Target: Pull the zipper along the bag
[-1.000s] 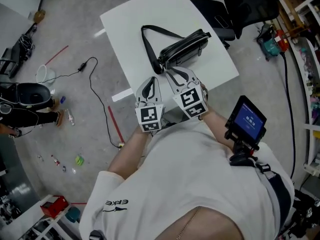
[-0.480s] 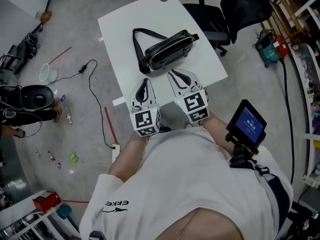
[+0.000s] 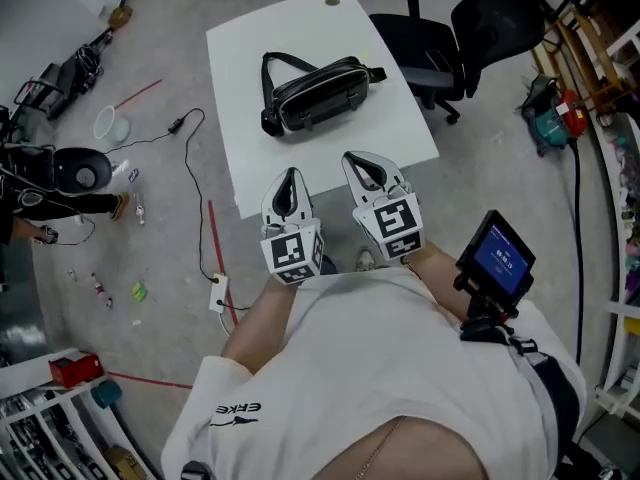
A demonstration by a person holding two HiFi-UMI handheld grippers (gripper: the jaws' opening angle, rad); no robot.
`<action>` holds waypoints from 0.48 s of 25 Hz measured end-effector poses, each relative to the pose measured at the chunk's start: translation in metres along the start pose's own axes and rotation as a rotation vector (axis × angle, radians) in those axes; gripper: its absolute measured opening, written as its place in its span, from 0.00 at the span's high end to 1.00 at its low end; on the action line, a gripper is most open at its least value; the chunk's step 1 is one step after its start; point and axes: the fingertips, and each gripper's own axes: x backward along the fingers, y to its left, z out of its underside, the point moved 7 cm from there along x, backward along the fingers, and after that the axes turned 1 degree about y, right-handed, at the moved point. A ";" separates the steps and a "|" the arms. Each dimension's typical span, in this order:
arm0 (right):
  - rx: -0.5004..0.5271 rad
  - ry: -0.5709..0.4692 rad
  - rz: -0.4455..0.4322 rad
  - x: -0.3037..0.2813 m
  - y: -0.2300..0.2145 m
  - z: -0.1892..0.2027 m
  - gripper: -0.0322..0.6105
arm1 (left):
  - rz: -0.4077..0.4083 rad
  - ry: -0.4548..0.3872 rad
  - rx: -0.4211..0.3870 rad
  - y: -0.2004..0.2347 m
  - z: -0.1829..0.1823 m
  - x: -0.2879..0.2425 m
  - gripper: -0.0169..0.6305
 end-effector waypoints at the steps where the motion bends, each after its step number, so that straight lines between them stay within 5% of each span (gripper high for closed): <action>1: 0.001 -0.005 -0.009 0.008 0.003 -0.001 0.94 | -0.011 -0.002 0.001 -0.003 -0.001 0.009 0.97; 12: -0.001 -0.020 -0.030 0.012 0.011 -0.005 0.94 | -0.017 0.005 -0.016 -0.004 -0.001 0.022 0.97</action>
